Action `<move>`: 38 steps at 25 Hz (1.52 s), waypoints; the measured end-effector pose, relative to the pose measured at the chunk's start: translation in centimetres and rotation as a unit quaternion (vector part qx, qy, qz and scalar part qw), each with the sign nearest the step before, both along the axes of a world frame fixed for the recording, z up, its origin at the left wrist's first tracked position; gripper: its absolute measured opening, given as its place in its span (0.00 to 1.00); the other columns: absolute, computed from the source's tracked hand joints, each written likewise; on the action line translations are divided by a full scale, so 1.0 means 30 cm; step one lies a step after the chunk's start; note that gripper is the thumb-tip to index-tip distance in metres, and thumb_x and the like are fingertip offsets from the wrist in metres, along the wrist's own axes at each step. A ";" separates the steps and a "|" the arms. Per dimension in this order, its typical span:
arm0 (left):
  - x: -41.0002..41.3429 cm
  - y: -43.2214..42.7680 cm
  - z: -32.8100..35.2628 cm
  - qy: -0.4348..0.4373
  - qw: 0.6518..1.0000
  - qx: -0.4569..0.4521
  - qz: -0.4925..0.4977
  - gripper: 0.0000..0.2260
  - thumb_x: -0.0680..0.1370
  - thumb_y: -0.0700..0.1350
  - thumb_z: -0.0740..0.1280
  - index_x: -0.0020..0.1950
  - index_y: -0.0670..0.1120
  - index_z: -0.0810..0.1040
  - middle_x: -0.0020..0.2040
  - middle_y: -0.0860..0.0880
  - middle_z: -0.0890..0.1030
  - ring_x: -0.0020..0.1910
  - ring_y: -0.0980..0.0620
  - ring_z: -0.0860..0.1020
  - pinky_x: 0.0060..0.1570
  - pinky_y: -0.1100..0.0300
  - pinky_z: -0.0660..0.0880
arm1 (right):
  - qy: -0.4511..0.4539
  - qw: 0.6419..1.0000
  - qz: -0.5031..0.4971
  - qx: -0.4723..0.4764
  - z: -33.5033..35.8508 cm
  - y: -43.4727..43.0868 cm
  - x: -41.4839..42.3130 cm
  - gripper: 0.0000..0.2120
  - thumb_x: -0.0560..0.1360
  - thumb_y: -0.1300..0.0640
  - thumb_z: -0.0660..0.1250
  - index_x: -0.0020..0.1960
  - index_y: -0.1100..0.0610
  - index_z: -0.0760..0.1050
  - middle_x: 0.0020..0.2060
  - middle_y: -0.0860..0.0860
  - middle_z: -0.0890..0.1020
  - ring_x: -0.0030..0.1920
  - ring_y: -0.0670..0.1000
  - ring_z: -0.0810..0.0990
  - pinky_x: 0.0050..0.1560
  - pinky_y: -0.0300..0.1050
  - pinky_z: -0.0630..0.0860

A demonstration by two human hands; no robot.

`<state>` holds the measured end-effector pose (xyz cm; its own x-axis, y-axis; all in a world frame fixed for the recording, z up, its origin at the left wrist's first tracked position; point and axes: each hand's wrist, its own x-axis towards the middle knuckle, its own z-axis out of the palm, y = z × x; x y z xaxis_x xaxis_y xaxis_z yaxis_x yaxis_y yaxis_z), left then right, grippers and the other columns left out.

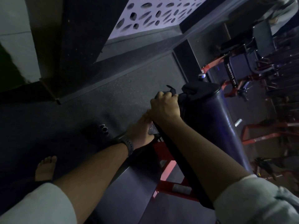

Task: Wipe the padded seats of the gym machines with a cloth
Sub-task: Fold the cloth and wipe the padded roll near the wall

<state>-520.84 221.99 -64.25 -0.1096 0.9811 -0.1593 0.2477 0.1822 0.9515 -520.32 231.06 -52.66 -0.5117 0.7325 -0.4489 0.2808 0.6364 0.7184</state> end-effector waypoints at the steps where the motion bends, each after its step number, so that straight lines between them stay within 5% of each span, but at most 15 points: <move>1: -0.001 -0.005 -0.001 -0.006 1.000 -0.001 -0.008 0.42 0.75 0.43 0.74 0.83 0.52 0.53 0.81 0.50 0.57 0.68 0.46 0.74 0.55 0.59 0.73 | 0.001 1.000 0.005 -0.003 -0.005 0.014 0.001 0.24 0.80 0.39 0.62 0.66 0.55 0.76 0.60 0.58 0.75 0.58 0.61 0.75 0.62 0.63 0.73; 4: 0.001 -0.022 0.011 -0.017 1.000 -0.017 -0.008 0.39 0.77 0.44 0.73 0.82 0.49 0.55 0.75 0.48 0.67 0.64 0.48 0.75 0.51 0.70 0.67 | -0.007 0.999 -0.005 -0.037 -0.055 0.025 -0.014 0.21 0.80 0.42 0.64 0.67 0.54 0.75 0.59 0.57 0.76 0.57 0.60 0.76 0.58 0.59 0.75; 8: 0.011 -0.021 0.040 -0.046 0.998 -0.036 0.029 0.32 0.77 0.39 0.71 0.79 0.45 0.60 0.49 0.55 0.72 0.46 0.58 0.76 0.40 0.83 0.64 | 0.016 0.997 0.000 -0.070 0.013 0.024 -0.012 0.20 0.79 0.43 0.65 0.67 0.52 0.75 0.61 0.56 0.76 0.59 0.59 0.77 0.53 0.54 0.77; 10: 0.008 -0.018 0.040 -0.062 0.997 -0.023 0.039 0.31 0.79 0.38 0.69 0.79 0.46 0.61 0.56 0.52 0.77 0.50 0.65 0.77 0.47 0.84 0.65 | 0.019 0.999 0.017 -0.022 0.062 0.022 0.016 0.18 0.81 0.45 0.62 0.67 0.52 0.75 0.61 0.56 0.75 0.59 0.59 0.76 0.52 0.54 0.75; 12: 0.014 -0.021 0.032 -0.069 0.996 -0.012 0.046 0.27 0.79 0.37 0.68 0.76 0.49 0.65 0.56 0.57 0.75 0.46 0.70 0.75 0.44 0.84 0.65 | 0.000 0.999 0.024 0.028 0.048 0.003 0.023 0.17 0.81 0.46 0.61 0.66 0.54 0.75 0.60 0.57 0.75 0.58 0.60 0.76 0.57 0.59 0.74; 14: 0.016 -0.024 0.026 -0.055 0.998 -0.022 0.038 0.26 0.77 0.38 0.70 0.74 0.47 0.68 0.57 0.53 0.76 0.51 0.62 0.75 0.42 0.82 0.62 | 0.000 1.000 0.004 -0.001 -0.011 0.004 -0.007 0.17 0.81 0.46 0.61 0.64 0.55 0.76 0.56 0.58 0.76 0.55 0.59 0.77 0.56 0.59 0.75; 18: 0.006 -0.017 0.009 -0.100 0.993 -0.061 0.005 0.30 0.77 0.41 0.70 0.77 0.50 0.64 0.66 0.50 0.77 0.61 0.51 0.78 0.47 0.69 0.67 | -0.006 0.995 -0.044 -0.084 -0.073 0.058 -0.061 0.16 0.84 0.48 0.58 0.59 0.56 0.78 0.44 0.54 0.76 0.41 0.52 0.76 0.38 0.47 0.74; 21: 0.006 -0.019 0.007 -0.068 0.997 -0.041 -0.004 0.39 0.76 0.41 0.71 0.82 0.53 0.55 0.64 0.50 0.77 0.55 0.52 0.78 0.39 0.75 0.64 | -0.001 0.999 -0.014 -0.048 0.005 0.034 -0.012 0.20 0.81 0.43 0.63 0.66 0.54 0.76 0.58 0.55 0.77 0.54 0.57 0.77 0.47 0.52 0.75; 25: 0.025 -0.025 0.020 -0.046 0.998 -0.030 0.013 0.45 0.75 0.40 0.72 0.84 0.51 0.48 0.80 0.47 0.64 0.68 0.45 0.73 0.53 0.71 0.62 | 0.006 0.999 0.033 0.022 0.066 -0.055 0.023 0.19 0.80 0.45 0.61 0.67 0.52 0.75 0.63 0.56 0.73 0.61 0.60 0.73 0.63 0.60 0.71; 29: 0.030 -0.033 0.042 -0.038 0.999 0.005 0.034 0.43 0.74 0.37 0.71 0.83 0.47 0.51 0.79 0.47 0.63 0.63 0.45 0.76 0.48 0.70 0.63 | -0.017 0.998 0.064 -0.022 0.113 -0.020 0.033 0.18 0.81 0.46 0.60 0.69 0.51 0.74 0.65 0.57 0.72 0.62 0.60 0.73 0.61 0.59 0.71; 32: 0.037 -0.027 0.032 -0.029 0.999 -0.005 0.019 0.46 0.74 0.38 0.72 0.83 0.51 0.46 0.81 0.47 0.60 0.59 0.44 0.79 0.46 0.63 0.69 | 0.009 0.997 0.054 0.052 0.141 -0.050 0.047 0.18 0.81 0.47 0.59 0.67 0.51 0.75 0.65 0.56 0.72 0.62 0.60 0.73 0.62 0.59 0.71; 34: 0.043 -0.023 0.029 -0.026 0.999 -0.014 0.018 0.45 0.74 0.40 0.73 0.84 0.50 0.48 0.80 0.47 0.63 0.63 0.44 0.78 0.49 0.63 0.70 | -0.015 0.995 0.072 0.064 0.136 -0.078 0.070 0.19 0.81 0.48 0.58 0.68 0.53 0.75 0.67 0.59 0.71 0.63 0.62 0.72 0.65 0.62 0.69; 38: 0.016 -0.025 0.009 0.007 1.000 -0.018 -0.010 0.47 0.76 0.41 0.72 0.84 0.49 0.41 0.84 0.49 0.47 0.73 0.46 0.71 0.60 0.61 0.70 | 0.090 0.991 0.065 0.074 0.232 -0.034 0.079 0.17 0.79 0.52 0.56 0.62 0.49 0.78 0.59 0.54 0.75 0.56 0.60 0.74 0.56 0.56 0.71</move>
<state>-520.36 221.25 -63.98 -0.0930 0.9767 -0.1936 0.2647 0.2117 0.9408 -517.94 230.05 -45.69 -0.6685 0.7057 -0.2346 0.3349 0.5673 0.7523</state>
